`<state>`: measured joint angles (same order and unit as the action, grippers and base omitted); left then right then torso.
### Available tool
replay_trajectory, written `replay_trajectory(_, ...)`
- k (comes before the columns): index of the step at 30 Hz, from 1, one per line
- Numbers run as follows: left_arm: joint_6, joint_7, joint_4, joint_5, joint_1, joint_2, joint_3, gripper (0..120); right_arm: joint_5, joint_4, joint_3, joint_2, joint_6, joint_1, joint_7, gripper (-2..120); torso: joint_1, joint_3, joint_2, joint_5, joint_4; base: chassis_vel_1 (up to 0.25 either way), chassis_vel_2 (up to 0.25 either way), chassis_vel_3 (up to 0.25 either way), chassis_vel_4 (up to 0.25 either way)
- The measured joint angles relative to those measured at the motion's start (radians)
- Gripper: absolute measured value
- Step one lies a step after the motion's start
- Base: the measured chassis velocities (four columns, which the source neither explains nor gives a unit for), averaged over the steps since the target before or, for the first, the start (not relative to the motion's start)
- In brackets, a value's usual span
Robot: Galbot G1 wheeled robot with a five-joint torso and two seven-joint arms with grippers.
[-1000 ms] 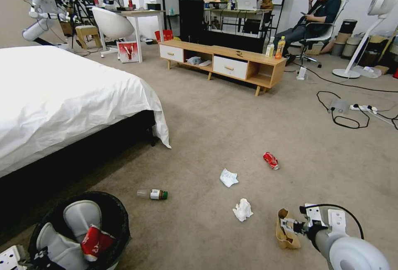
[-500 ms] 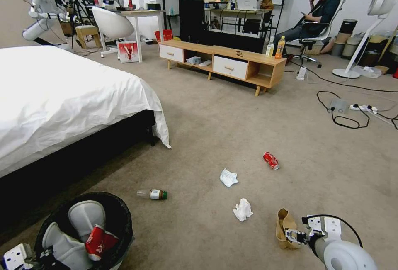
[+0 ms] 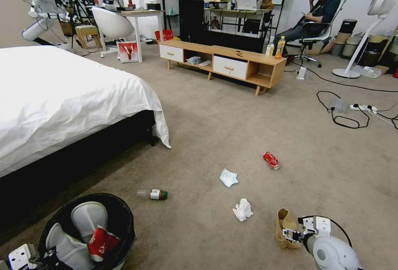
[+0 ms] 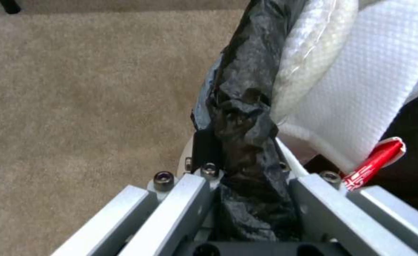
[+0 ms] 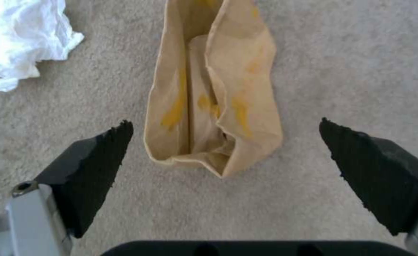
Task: Pick up the trash bin and place the garbage on the floor into it.
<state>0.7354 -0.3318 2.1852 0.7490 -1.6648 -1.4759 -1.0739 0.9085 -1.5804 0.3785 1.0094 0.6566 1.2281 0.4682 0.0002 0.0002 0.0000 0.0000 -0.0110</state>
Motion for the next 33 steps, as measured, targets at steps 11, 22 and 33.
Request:
replay_trajectory(11, 0.0, 0.001, -0.012, -0.005, 0.007, -0.004, 0.0, 3, -0.02, 0.099, -0.079, 0.048, -0.006, -0.105, -0.013, 100, 0.0, 0.0, 0.0, 0.0, 0.0001, 0.0, 0.0, 0.0, 0.0)
replay_trajectory(22, 0.0, 0.003, -0.024, -0.004, 0.011, -0.002, -0.001, 3, -0.073, 0.193, -0.115, 0.107, -0.024, -0.165, -0.037, 100, 0.0, 0.0, 0.0, 0.0, 0.0001, 0.0, 0.0, 0.0, 0.0)
replay_trajectory(33, 0.0, 0.01, -0.025, -0.01, 0.009, -0.004, 0.001, 3, -0.12, 0.279, -0.118, 0.131, -0.043, -0.198, -0.069, 100, 0.0, 0.0, 0.0, 0.0, 0.0, 0.0, 0.0, 0.0, 0.0)
